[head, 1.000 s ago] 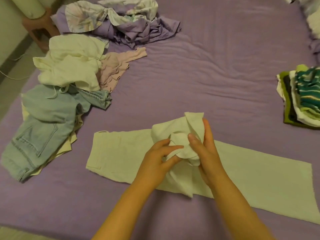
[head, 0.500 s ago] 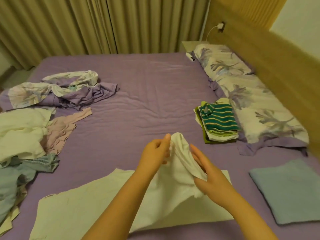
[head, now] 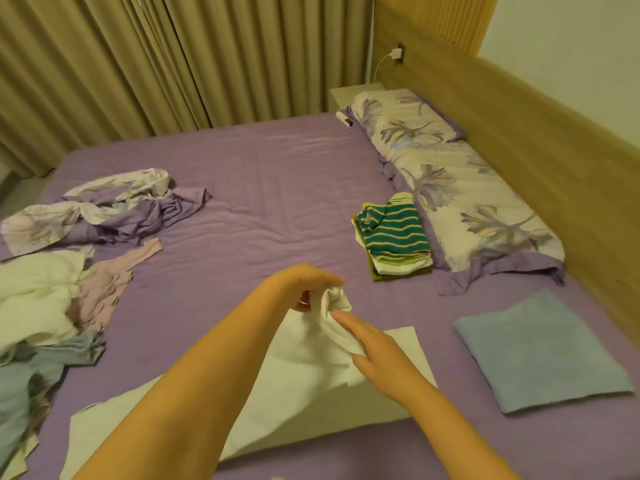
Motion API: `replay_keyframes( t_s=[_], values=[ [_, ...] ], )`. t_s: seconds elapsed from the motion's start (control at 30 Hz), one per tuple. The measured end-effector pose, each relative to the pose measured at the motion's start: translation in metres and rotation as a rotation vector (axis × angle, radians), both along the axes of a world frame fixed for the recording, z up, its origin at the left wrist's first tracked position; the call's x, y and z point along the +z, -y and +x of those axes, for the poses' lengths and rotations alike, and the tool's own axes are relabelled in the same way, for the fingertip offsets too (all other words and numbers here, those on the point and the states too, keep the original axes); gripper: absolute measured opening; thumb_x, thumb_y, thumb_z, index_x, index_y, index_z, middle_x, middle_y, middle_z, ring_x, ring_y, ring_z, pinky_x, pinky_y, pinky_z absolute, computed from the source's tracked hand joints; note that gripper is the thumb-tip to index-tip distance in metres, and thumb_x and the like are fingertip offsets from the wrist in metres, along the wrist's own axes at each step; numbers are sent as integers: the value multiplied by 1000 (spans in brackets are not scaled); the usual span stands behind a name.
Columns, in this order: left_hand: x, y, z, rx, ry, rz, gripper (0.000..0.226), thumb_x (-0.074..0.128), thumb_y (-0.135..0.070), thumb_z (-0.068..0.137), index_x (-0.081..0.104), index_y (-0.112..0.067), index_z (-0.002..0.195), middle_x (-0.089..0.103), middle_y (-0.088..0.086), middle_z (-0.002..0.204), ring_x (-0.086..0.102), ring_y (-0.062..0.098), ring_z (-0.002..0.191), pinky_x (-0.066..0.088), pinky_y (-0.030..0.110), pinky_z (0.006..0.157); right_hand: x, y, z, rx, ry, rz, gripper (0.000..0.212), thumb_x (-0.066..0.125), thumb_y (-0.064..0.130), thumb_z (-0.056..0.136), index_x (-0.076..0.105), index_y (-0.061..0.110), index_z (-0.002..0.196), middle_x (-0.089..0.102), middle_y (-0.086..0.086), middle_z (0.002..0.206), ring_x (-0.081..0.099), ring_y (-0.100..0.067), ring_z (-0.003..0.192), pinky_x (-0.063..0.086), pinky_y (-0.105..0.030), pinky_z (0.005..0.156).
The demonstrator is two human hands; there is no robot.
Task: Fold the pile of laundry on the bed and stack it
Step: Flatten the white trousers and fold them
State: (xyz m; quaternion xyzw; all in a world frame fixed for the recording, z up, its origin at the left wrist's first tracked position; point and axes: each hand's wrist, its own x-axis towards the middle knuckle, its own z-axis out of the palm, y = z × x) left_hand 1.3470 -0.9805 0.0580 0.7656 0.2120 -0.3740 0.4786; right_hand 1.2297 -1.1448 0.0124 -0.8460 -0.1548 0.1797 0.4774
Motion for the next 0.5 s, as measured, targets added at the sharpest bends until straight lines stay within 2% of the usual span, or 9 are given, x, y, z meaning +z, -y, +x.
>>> replay_keyframes(
  t_s=[0.07, 0.17, 0.2, 0.27, 0.3, 0.33, 0.4, 0.5],
  values=[
    [2, -12, -1, 91, 24, -95, 16, 72, -17, 83, 61, -6, 84, 64, 10, 81, 62, 23, 73, 52, 34, 68, -3, -6, 0, -114, -39, 176, 70, 60, 6, 89, 29, 53, 131, 35, 19, 142, 48, 8, 115, 43, -8, 86],
    [4, -42, -4, 133, 81, -126, 7, 68, -6, 84, 66, -2, 90, 66, 12, 85, 64, 21, 71, 55, 31, 63, -3, -24, 3, -337, -217, 368, 80, 73, 18, 82, 24, 40, 142, 50, 9, 128, 62, 0, 96, 52, -20, 76],
    [5, -54, -6, 137, 98, -136, 8, 65, -3, 86, 68, -4, 93, 67, 12, 87, 65, 20, 71, 55, 29, 60, -4, -33, 4, -389, -280, 379, 79, 71, 23, 84, 23, 35, 145, 51, 9, 130, 61, 1, 98, 51, -19, 79],
    [9, -79, -12, 151, 119, -173, 18, 60, 2, 87, 69, -9, 98, 68, 10, 93, 66, 20, 76, 56, 29, 59, -8, -50, 3, -418, -443, 356, 66, 58, 34, 92, 24, 26, 148, 42, 6, 143, 53, -4, 117, 44, -20, 91],
    [10, -91, -15, 152, 126, -205, 22, 60, 2, 88, 68, -11, 103, 69, 10, 98, 67, 21, 81, 57, 31, 63, -11, -60, 0, -403, -548, 362, 59, 51, 38, 95, 29, 24, 148, 42, 6, 145, 50, -11, 124, 42, -25, 95],
    [12, -102, -18, 147, 133, -240, 25, 60, 1, 88, 67, -14, 107, 69, 9, 102, 67, 21, 85, 57, 33, 69, -15, -70, -4, -386, -664, 410, 51, 45, 42, 97, 38, 22, 144, 49, 4, 141, 51, -16, 123, 44, -31, 96],
    [17, -122, -25, 124, 159, -291, 25, 62, -7, 90, 65, -21, 111, 70, 3, 104, 68, 19, 87, 57, 34, 76, -21, -90, -11, -375, -868, 608, 45, 39, 45, 98, 56, 17, 130, 65, -4, 123, 58, -24, 115, 48, -41, 93],
    [25, -144, -38, 82, 230, -294, 26, 59, -20, 94, 62, -26, 119, 69, -2, 106, 67, 15, 89, 57, 30, 73, -16, -115, -18, -407, -991, 847, 40, 47, 38, 96, 63, 10, 120, 67, -13, 117, 64, -28, 106, 53, -43, 86]
  ],
)
